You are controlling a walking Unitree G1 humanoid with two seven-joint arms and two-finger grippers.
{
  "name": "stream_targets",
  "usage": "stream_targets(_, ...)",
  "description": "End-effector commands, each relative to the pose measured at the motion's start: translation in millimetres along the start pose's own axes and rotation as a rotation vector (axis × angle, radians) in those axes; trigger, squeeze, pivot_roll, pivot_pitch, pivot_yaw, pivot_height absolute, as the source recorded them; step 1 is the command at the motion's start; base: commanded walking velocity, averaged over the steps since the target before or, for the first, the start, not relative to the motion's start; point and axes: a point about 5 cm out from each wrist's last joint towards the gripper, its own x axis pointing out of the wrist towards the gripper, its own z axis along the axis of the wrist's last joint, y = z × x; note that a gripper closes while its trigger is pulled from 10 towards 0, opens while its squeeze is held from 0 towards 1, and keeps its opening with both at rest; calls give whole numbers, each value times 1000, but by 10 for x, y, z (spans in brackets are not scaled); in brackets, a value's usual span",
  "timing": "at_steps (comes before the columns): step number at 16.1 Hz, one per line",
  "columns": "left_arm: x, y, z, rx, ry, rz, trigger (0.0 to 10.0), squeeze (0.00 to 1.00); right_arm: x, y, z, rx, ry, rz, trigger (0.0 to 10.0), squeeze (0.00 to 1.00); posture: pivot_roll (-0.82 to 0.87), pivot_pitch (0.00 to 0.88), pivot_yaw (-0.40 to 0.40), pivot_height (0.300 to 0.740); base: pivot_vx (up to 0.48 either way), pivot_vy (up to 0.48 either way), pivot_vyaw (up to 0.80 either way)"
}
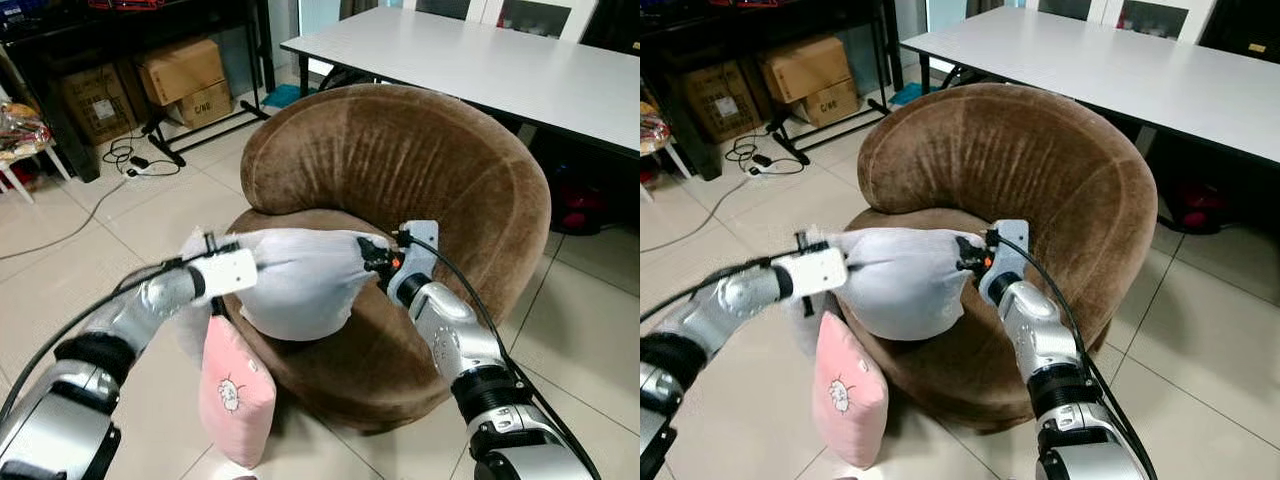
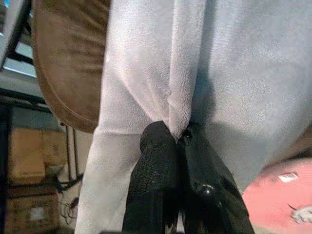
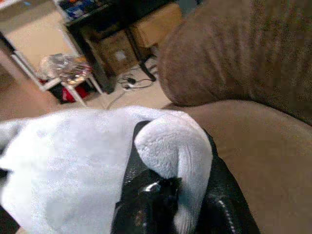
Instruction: Move the pillow to the sofa from floor
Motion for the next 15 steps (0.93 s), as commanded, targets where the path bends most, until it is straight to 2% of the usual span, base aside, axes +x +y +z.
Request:
stream_targets(1, -95, -64, -219, -38, 87, -12, 0, 0, -38, -105, 281, -41, -111, -12, 10000, 1000, -55, 0, 29, 740, 0, 0, 0)
stream_targets(2, -99, -74, -227, -43, 88, -11, 0, 0, -44, -121, 323, -47, -126, -11, 10000, 1000, -54, 0, 26, 740, 0, 0, 0)
stream_targets(4, -109, -93, -253, -56, 94, 1, 0, 0, -81, -244, 621, -83, -217, -18, 10000, 1000, -53, 0, 16, 740, 0, 0, 0)
stream_targets(5, -111, -85, -263, -59, 99, 7, 0, 0, -100, -268, 775, -117, -255, 4, 10000, 1000, -56, 0, 14, 740, 0, 0, 0)
stream_targets(6, -111, -71, -269, -63, 105, 17, 0, 0, -121, -226, 898, -186, -273, 69, 10000, 1000, -56, 0, 12, 740, 0, 0, 0)
stream_targets(8, -104, -46, -263, -64, 109, 24, 0, 0, -187, -34, 890, -476, -150, 291, 10000, 1000, -58, 0, 9, 740, 0, 0, 0)
stream_targets(9, -102, -41, -262, -64, 110, 26, 0, 0, -202, -6, 868, -527, -113, 329, 10000, 1000, -58, 0, 9, 740, 0, 0, 0)
stream_targets(10, -96, -5, -258, -65, 115, 36, 0, 0, -277, 61, 781, -795, 36, 453, 10000, 1000, -64, 0, 9, 740, 0, 0, 0)
stream_targets(12, -85, 20, -248, -65, 117, 43, 0, 0, -307, 109, 733, -962, 126, 514, 10000, 1000, -70, 0, 8, 740, 0, 0, 0)
stream_targets(15, -67, 108, -222, -63, 125, 60, 0, 0, -209, 441, 655, -1071, 188, 614, 10000, 1000, -78, 0, 5, 740, 0, 0, 0)
